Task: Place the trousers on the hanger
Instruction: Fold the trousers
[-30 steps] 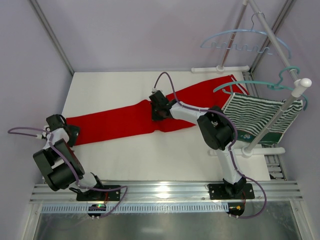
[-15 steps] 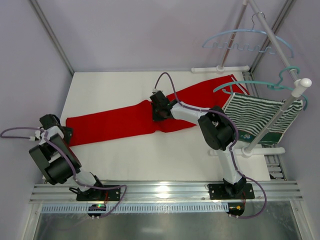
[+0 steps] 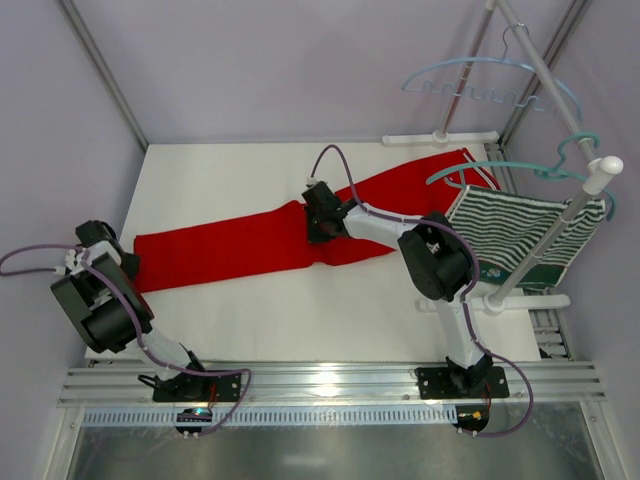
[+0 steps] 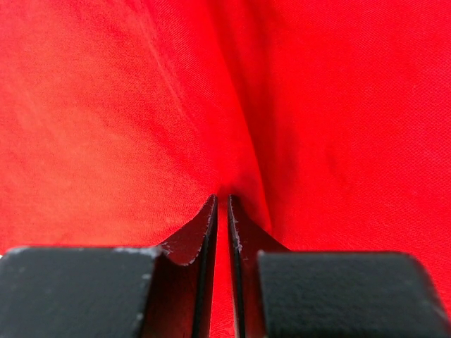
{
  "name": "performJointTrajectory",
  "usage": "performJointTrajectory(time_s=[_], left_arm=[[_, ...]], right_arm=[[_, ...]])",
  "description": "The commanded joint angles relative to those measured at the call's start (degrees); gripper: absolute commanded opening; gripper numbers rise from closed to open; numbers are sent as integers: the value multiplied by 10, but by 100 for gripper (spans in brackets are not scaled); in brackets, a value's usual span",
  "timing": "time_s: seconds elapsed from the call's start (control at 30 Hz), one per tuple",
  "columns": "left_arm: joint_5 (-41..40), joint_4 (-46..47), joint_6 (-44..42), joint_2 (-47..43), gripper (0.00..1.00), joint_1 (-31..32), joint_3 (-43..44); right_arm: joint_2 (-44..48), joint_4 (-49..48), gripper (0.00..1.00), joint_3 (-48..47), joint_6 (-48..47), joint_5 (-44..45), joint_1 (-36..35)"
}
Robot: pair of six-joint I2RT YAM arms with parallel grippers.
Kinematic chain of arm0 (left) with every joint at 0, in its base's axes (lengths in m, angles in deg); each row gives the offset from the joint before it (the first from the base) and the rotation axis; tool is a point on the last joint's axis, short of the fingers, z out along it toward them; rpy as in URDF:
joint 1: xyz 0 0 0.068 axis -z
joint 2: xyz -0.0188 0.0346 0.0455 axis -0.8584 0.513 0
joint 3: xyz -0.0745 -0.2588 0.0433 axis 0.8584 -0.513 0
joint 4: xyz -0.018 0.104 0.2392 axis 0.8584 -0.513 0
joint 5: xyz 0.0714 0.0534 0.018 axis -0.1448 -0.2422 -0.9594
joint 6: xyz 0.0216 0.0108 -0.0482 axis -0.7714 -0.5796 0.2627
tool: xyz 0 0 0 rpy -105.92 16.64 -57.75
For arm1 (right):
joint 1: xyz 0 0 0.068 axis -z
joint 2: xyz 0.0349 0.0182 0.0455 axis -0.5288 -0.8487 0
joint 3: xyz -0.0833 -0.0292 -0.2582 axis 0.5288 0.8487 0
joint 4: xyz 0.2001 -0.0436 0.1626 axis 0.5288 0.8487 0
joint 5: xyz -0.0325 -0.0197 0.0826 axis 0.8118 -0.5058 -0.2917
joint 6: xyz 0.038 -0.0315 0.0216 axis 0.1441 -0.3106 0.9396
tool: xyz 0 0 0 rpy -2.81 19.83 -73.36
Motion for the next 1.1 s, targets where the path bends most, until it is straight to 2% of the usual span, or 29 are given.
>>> performJointTrajectory(time_s=[0.0, 0.1, 0.2, 0.3, 0.5, 0.63, 0.77, 0.8, 0.83, 0.97, 1.07], left_arm=[[15, -35, -33, 61, 68, -3, -8], [18, -45, -29, 46, 70, -2, -7], [15, -46, -23, 3, 80, -1, -21], [13, -77, -19, -11, 84, -1, -12], [31, -94, -5, -9, 81, 6, -11], [27, -94, -5, 27, 78, 13, 1], [17, -81, -5, 67, 68, 21, 9], [16, -82, -3, 69, 59, 21, 8], [10, -78, -3, 70, 46, 20, 6], [8, -55, -4, 66, 31, 24, -13], [10, -49, -10, 72, 8, 31, -12]], right_arm=[[16, 44, 14, -3, -4, 15, 8], [18, 46, 14, -6, -2, 15, 8], [17, 52, 14, -14, -3, 15, 8], [20, 53, 14, -13, -7, 21, 9], [26, 56, 14, -11, -6, 17, 7], [32, 53, 14, -5, -5, 16, 7], [39, 43, 14, 6, -6, 15, 8], [38, 44, 14, 6, -7, 15, 8], [37, 44, 14, 6, -7, 15, 8], [38, 42, 14, 9, -4, 16, 8], [37, 41, 14, 10, -2, 14, 7]])
